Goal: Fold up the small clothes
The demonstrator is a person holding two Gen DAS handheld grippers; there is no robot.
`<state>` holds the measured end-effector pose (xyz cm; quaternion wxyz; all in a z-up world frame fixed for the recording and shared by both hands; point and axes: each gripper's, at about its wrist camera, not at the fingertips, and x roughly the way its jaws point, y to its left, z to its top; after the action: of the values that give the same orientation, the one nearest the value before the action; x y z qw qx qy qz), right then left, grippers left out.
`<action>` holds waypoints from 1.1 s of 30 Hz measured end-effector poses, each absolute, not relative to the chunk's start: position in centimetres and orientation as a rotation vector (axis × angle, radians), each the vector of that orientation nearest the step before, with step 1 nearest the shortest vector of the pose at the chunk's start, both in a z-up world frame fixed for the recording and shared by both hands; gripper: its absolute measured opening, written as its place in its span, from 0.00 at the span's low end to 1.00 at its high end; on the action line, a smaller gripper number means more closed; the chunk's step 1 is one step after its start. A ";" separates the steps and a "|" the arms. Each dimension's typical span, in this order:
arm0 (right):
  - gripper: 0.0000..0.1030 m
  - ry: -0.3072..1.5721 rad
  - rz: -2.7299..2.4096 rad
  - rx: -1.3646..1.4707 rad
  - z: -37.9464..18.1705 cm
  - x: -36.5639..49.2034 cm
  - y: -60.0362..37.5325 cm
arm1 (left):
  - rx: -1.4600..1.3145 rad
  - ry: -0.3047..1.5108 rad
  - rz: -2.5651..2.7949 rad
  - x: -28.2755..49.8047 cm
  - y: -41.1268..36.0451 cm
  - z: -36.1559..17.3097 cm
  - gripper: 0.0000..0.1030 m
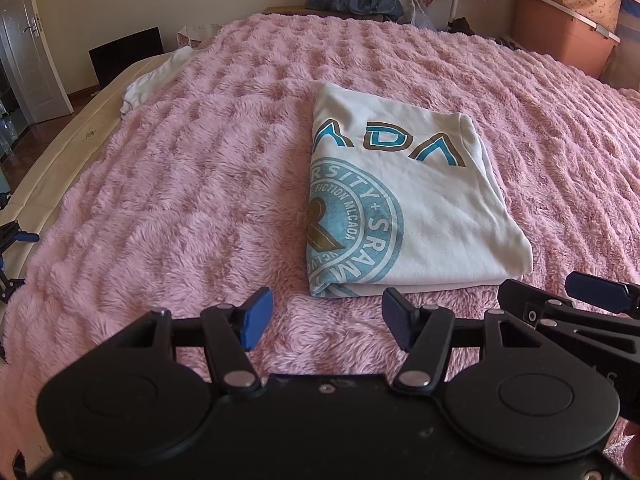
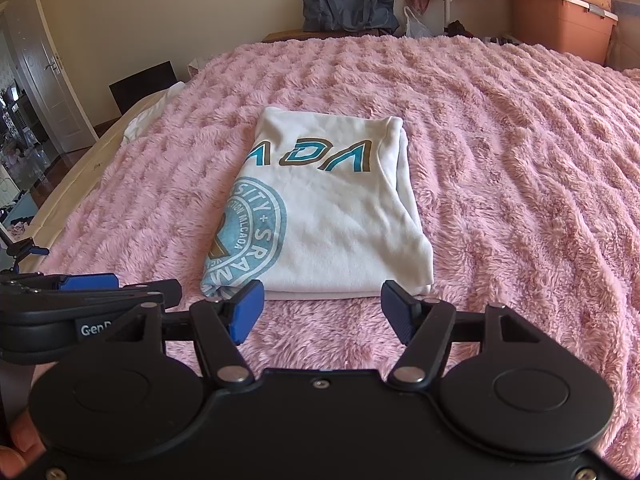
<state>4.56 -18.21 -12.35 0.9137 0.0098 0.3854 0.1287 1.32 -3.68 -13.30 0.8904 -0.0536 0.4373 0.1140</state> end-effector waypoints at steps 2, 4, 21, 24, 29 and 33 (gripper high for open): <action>0.65 0.793 0.265 0.020 -12.4 4.6 -18.2 | -0.111 0.909 0.238 1.3 -3.7 -13.3 0.62; 0.65 0.794 0.266 0.019 -12.4 4.6 -18.2 | -0.111 0.910 0.240 1.3 -3.6 -13.4 0.62; 0.65 0.804 0.261 0.022 -12.8 4.7 -18.3 | -0.108 0.911 0.230 1.6 -3.7 -13.6 0.62; 0.65 0.804 0.262 0.021 -12.8 4.7 -18.3 | -0.103 0.913 0.231 1.7 -3.7 -13.7 0.62; 0.65 0.807 0.263 0.020 -12.9 4.7 -18.4 | -0.091 0.921 0.239 1.9 -3.8 -14.0 0.62; 0.65 0.811 0.261 0.019 -13.2 5.0 -18.4 | -0.086 0.923 0.245 2.0 -3.8 -14.1 0.63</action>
<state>5.00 -18.40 -13.21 0.9107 0.0092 0.3932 0.1264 2.00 -3.83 -14.12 0.8872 -0.0415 0.4442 0.1177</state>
